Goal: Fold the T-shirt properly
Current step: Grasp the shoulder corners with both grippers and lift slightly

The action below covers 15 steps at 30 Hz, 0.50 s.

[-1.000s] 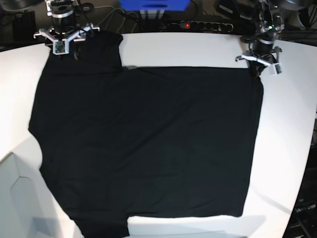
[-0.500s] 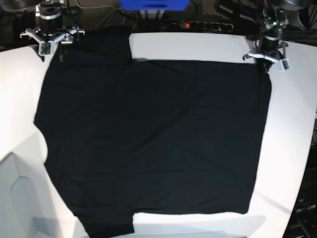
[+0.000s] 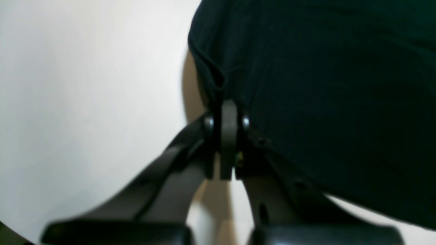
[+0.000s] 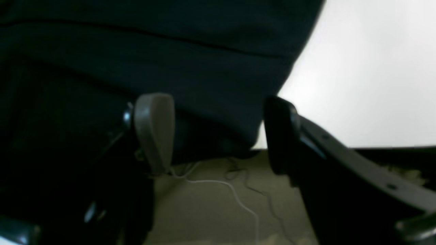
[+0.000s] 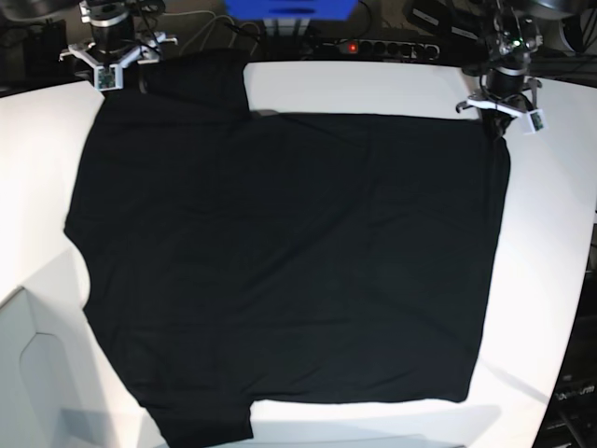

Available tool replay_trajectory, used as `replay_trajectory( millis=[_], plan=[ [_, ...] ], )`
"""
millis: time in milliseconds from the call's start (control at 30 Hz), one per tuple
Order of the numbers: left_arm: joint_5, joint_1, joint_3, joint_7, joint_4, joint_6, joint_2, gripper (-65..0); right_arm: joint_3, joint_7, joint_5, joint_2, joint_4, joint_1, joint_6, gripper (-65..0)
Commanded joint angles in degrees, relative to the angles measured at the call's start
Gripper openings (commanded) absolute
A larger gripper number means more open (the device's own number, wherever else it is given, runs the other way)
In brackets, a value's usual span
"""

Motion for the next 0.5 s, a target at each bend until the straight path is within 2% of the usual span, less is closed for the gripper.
replay_trajectory(
  millis=[0,367,467],
  plan=[
    [-0.1,0.4,-0.3,-1.3,0.9,-0.2,-0.7,-65.0,0.1,0.9,0.0,0.4,-0.2,-0.6,0.1,-23.2],
    [-0.1,1.2,-0.6,-1.3,1.3,-0.2,-0.7,-65.0,0.4,1.2,0.0,0.7,-5.8,1.7,0.6,-23.7],
    [-0.1,1.3,-0.6,-1.3,1.3,-0.2,-0.7,-65.0,0.3,1.0,0.0,0.7,-5.8,1.7,0.6,-29.5]
  ],
)
